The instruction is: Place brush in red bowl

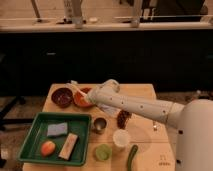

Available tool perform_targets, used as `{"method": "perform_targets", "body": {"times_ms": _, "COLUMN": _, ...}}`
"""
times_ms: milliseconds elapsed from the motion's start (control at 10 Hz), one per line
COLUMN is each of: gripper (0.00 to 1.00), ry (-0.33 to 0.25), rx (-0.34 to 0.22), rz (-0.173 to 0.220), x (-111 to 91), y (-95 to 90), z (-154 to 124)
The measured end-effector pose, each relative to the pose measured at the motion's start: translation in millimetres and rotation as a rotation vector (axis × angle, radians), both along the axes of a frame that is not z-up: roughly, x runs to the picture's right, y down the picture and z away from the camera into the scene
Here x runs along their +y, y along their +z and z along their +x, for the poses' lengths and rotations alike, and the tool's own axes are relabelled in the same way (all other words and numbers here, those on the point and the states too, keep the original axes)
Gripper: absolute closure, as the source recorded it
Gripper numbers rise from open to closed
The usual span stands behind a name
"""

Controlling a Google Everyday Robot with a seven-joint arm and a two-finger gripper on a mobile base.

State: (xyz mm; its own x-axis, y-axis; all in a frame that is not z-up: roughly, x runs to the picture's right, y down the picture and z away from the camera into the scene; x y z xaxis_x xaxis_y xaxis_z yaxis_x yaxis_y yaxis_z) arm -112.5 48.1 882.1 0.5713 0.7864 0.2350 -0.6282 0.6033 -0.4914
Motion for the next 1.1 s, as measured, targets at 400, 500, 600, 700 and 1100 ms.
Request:
{"method": "perform_targets", "body": {"times_ms": 400, "gripper": 1.0, "ry": 0.016, "rx": 0.014, "rz": -0.012, "x": -3, "y": 15.3, "z": 8}}
{"method": "perform_targets", "body": {"times_ms": 500, "gripper": 1.0, "ry": 0.017, "rx": 0.016, "rz": -0.017, "x": -3, "y": 17.8, "z": 8}}
{"method": "perform_targets", "body": {"times_ms": 600, "gripper": 0.99, "ry": 0.017, "rx": 0.015, "rz": -0.017, "x": -3, "y": 17.5, "z": 8}}
{"method": "perform_targets", "body": {"times_ms": 700, "gripper": 0.93, "ry": 0.018, "rx": 0.015, "rz": -0.019, "x": -3, "y": 17.5, "z": 8}}
{"method": "perform_targets", "body": {"times_ms": 1100, "gripper": 0.55, "ry": 0.018, "rx": 0.014, "rz": -0.02, "x": -2, "y": 17.9, "z": 7}}
